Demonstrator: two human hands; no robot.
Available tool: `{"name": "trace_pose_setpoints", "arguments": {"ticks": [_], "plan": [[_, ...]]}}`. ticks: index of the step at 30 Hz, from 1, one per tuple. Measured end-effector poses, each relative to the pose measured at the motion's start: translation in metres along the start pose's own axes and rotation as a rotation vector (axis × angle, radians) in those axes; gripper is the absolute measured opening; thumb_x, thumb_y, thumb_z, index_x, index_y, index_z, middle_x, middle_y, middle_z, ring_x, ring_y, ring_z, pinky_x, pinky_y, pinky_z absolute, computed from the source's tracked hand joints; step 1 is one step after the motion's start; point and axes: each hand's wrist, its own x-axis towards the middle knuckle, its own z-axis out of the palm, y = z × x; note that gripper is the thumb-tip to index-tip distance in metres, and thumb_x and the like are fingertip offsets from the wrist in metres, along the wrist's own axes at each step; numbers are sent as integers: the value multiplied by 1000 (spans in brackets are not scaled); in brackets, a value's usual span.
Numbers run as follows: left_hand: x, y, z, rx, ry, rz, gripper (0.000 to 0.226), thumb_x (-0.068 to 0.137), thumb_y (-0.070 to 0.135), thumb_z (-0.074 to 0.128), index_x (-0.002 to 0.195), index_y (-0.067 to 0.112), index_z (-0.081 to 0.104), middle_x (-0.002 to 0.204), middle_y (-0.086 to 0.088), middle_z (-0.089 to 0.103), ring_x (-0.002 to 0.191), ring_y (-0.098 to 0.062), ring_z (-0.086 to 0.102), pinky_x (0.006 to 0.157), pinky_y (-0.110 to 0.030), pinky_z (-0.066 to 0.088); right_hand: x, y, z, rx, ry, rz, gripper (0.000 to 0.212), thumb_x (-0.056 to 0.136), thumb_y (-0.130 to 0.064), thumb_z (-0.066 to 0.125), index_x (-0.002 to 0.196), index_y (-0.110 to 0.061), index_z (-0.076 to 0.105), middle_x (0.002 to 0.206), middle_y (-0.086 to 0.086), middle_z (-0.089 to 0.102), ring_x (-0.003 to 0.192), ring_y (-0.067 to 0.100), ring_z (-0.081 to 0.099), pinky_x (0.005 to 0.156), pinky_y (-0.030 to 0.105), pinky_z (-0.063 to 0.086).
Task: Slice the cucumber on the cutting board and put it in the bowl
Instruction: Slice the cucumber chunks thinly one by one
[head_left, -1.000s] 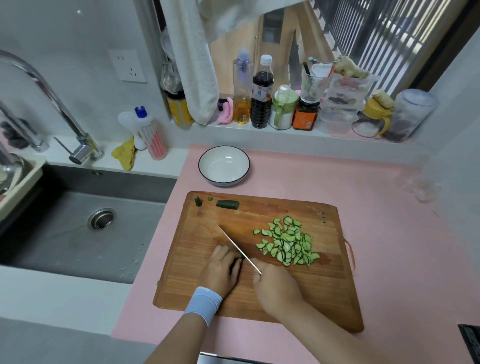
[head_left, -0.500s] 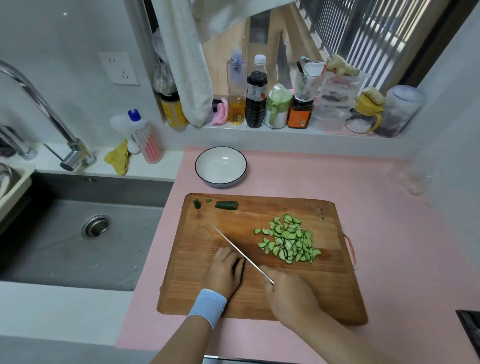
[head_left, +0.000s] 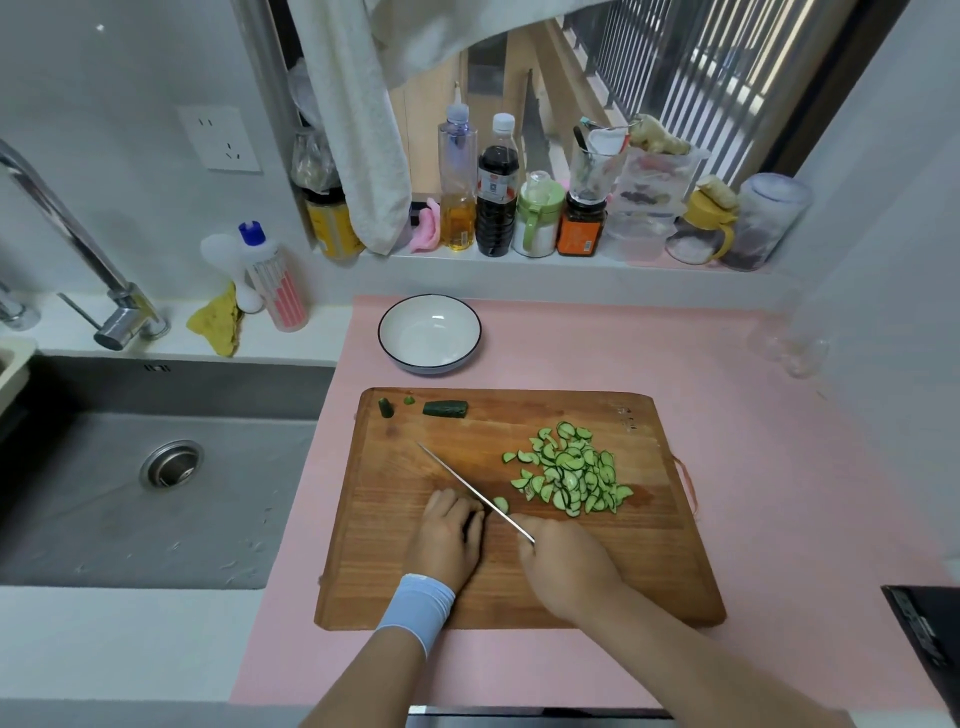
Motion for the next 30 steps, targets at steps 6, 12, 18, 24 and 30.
{"name": "trace_pose_setpoints", "arguments": {"ticks": [6,12,18,24,30], "plan": [[0,-3,3,-6,16,-8,1,83,9,67,84,8,67,83,-2,60,82,-18,52,80,-19,43,-13,2,1,-56,69,-17,35,98,-29,40,128,-41,56,82,-1,68,71,21,59,65,33,50],[0,-4,4,3,18,-18,7,81,8,74,80,10,67,82,0,60,80,-17,53,77,-23,46,-14,9,2,-32,52,-24,33,98,-28,40,121,-42,57,73,-5,63,64,18,58,64,35,52],[0,-3,3,-16,34,-8,9,80,7,74,80,11,66,81,0,58,81,-16,51,78,-20,44,-2,1,2,-5,-3,-22,43,98,-24,39,132,-41,60,72,-7,61,65,17,54,61,28,41],[-3,-3,2,7,40,33,7,84,9,69,79,10,65,81,1,54,81,-17,50,74,-25,46,2,1,3,4,-13,-13,43,100,-25,40,133,-42,60,86,-1,71,73,21,60,64,29,46],[-2,-3,1,-19,37,4,13,78,4,75,77,11,65,78,1,57,79,-16,50,76,-21,44,-5,0,5,-66,42,-34,40,101,-31,37,134,-44,57,93,1,73,78,22,61,69,30,46]]}}
